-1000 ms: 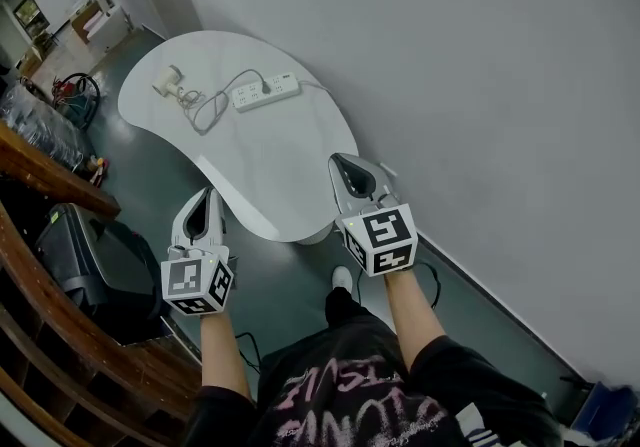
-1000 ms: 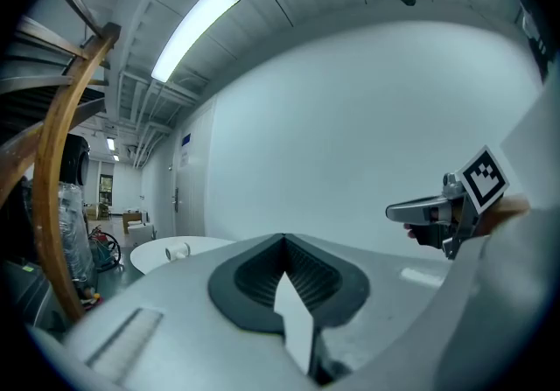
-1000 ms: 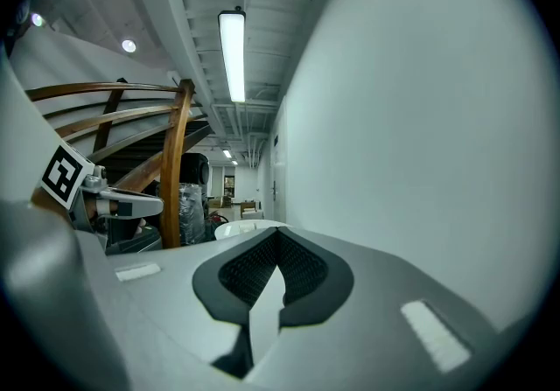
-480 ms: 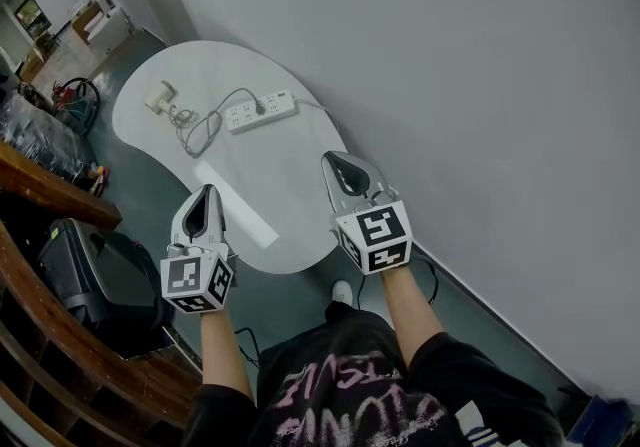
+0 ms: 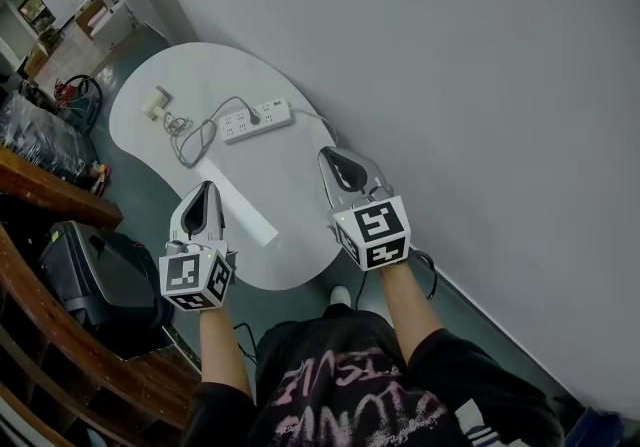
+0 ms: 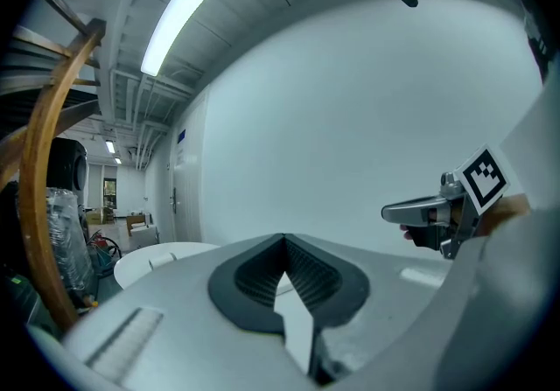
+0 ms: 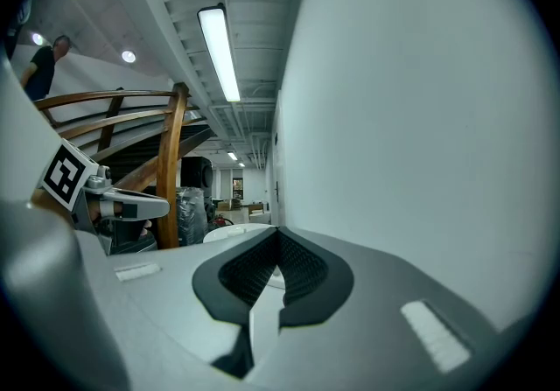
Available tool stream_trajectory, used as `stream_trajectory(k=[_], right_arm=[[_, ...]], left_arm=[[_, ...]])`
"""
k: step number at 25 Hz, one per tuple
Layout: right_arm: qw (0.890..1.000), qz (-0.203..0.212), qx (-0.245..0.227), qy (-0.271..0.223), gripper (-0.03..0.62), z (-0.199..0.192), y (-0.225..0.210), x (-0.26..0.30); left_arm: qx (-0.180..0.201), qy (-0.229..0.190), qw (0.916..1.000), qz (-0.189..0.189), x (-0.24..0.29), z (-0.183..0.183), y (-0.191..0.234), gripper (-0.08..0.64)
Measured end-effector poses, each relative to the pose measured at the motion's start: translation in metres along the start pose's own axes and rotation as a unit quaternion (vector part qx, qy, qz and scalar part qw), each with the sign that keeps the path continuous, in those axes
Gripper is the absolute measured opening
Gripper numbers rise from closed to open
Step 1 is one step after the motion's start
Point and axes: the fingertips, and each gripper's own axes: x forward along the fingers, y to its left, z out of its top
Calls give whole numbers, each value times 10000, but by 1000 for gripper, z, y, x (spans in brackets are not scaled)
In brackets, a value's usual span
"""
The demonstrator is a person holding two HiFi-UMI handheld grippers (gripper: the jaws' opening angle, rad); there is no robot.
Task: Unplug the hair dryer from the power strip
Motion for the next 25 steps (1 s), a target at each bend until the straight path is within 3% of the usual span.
stream_trajectory(k=[13, 25], right_arm=[[9997, 217, 68, -43, 9, 1, 3, 18], [10000, 53, -38, -27, 9, 3, 1, 28]], left_arm=[[138, 3, 9998, 139, 4, 6, 6, 0], [100, -74, 9999, -84, 20, 6, 12, 0]])
